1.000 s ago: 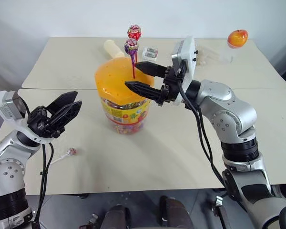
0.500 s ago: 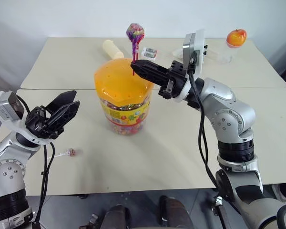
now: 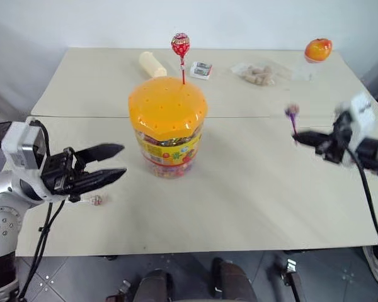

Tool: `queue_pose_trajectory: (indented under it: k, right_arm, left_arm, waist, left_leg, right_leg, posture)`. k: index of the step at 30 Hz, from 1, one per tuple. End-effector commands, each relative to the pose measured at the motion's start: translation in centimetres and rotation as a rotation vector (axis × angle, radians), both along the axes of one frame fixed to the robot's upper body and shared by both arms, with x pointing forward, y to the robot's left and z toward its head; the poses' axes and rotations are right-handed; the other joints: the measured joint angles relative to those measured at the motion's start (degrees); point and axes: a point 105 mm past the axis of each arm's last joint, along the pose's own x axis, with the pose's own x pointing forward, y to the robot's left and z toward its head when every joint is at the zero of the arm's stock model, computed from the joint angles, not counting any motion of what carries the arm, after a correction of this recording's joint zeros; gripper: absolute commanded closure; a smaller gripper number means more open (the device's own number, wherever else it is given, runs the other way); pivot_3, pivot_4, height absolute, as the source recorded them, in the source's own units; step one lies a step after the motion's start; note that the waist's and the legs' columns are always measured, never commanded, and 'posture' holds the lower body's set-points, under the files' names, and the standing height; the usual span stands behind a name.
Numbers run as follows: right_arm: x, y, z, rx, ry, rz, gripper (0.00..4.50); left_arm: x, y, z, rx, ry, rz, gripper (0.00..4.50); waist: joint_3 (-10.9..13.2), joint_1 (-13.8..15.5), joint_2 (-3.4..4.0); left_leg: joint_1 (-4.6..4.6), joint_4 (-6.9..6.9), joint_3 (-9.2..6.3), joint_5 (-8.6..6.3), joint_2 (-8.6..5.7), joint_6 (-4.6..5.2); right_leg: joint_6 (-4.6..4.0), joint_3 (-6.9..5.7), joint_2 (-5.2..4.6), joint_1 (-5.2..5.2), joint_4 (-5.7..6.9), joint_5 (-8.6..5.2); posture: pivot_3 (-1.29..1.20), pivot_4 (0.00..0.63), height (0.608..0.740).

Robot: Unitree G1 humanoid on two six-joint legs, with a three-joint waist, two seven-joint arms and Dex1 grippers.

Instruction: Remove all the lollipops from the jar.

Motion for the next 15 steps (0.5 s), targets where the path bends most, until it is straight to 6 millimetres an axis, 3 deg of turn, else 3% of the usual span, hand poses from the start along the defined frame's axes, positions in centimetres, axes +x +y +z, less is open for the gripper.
queue_pose_trajectory:
  k: [1,4,7,9,12,15]
  right_arm:
    - [-0.3,-1.8,-2.5,-0.128,0.048,-0.021,4.47]
    - [-0.3,-2.9,-4.3,-0.159,0.071,-0.05,4.47]
    - [-0.7,-3.9,-6.1,-0.237,0.087,-0.008,3.85]
    - [-0.9,-3.6,-6.1,-0.184,0.084,0.019,3.21]
    - [-0.8,-2.4,-4.0,-0.104,-0.019,0.124,2.11]
    - [-1.3,1.5,1.5,0.077,-0.302,0.392,1.17]
  left_arm:
    - [0.1,-0.1,-0.2,0.019,-0.023,-0.01,1.69]
    - [0.3,-0.3,-0.3,0.016,-0.021,-0.007,1.69]
    - [0.2,-0.3,-0.2,0.016,-0.027,-0.008,1.69]
    - [0.2,-0.2,0.0,0.017,-0.03,-0.007,1.69]
    - [0.3,0.2,0.4,-0.008,-0.041,0.013,1.69]
    - [0.7,0.7,1.7,-0.131,-0.055,0.061,1.69]
  waist:
    - [0.0,-0.1,0.0]
    - [0.0,0.1,0.03]
    - [0.0,0.3,0.04]
    - [0.0,0.3,0.04]
    - [0.0,0.4,0.04]
    - [0.0,0.4,0.06]
  left_leg:
    - [0.0,0.08,0.03,0.01,0.02,0.01]
    - [0.04,0.12,0.08,0.02,0.03,0.03]
    - [0.04,0.09,0.06,0.01,0.05,0.01]
    - [0.03,0.04,0.02,0.0,0.07,-0.01]
    - [0.01,0.07,-0.02,0.0,0.1,-0.02]
    - [0.02,0.13,-0.02,0.0,0.12,-0.01]
  right_leg:
    - [-0.04,0.03,0.0,0.02,0.01,0.01]
    - [-0.07,0.13,-0.01,0.04,0.05,0.03]
    - [-0.07,0.1,0.0,-0.03,0.1,0.03]
    - [-0.07,0.02,0.01,-0.03,0.09,0.03]
    - [-0.06,-0.06,0.03,-0.01,0.07,0.03]
    - [-0.06,-0.04,0.04,0.03,0.07,0.03]
  posture:
    - [0.0,0.15,0.74]
    - [0.0,0.15,0.74]
    - [0.0,0.15,0.74]
    - [0.0,0.15,0.74]
    - [0.0,0.15,0.74]
    - [0.0,0.15,0.74]
